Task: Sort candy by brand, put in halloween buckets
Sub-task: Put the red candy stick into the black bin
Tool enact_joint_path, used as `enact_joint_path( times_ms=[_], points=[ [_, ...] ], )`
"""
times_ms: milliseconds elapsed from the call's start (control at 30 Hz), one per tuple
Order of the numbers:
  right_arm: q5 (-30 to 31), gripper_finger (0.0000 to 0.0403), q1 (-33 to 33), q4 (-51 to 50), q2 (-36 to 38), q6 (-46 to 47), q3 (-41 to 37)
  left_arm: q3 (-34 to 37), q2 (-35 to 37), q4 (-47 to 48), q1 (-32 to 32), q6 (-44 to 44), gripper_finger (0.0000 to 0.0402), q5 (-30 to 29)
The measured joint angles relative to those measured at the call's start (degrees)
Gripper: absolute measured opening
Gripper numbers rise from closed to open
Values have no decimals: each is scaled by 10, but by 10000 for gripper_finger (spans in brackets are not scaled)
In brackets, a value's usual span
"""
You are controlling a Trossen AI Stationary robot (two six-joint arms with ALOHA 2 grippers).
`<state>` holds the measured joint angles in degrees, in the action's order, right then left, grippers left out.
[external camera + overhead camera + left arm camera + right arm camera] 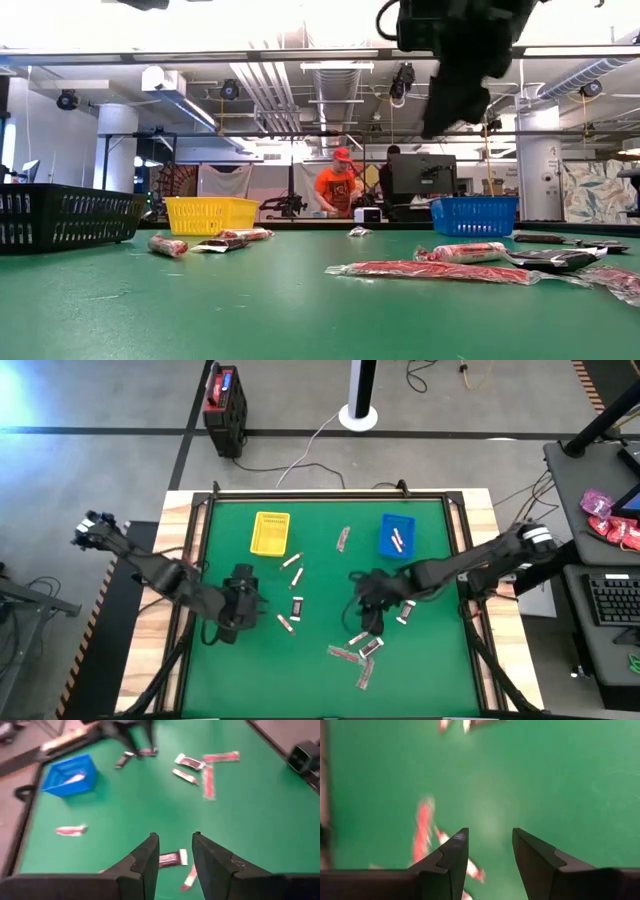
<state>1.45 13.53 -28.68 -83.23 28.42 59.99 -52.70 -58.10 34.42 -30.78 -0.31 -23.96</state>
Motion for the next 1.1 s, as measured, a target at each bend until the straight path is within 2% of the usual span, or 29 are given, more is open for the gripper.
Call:
enact_joint_path(
  times_ms=[133, 267, 400, 700, 1100],
  points=[
    [-2, 153, 34, -111, -69, -57, 74, 11, 36, 1, 0, 0, 101, -6],
    [0, 157, 58, -163, -119, -80, 131, 43, 69, -21, 0, -1, 101, -11],
    [11, 157, 75, -164, -155, -90, 155, 91, 98, -68, 0, -1, 101, -16],
    [47, 155, 79, -154, -196, -102, 173, 161, 132, -100, 0, -22, 101, -95],
    [33, 155, 75, -121, -207, -136, 173, 205, 132, -129, 0, -49, 101, -99]
  ],
)
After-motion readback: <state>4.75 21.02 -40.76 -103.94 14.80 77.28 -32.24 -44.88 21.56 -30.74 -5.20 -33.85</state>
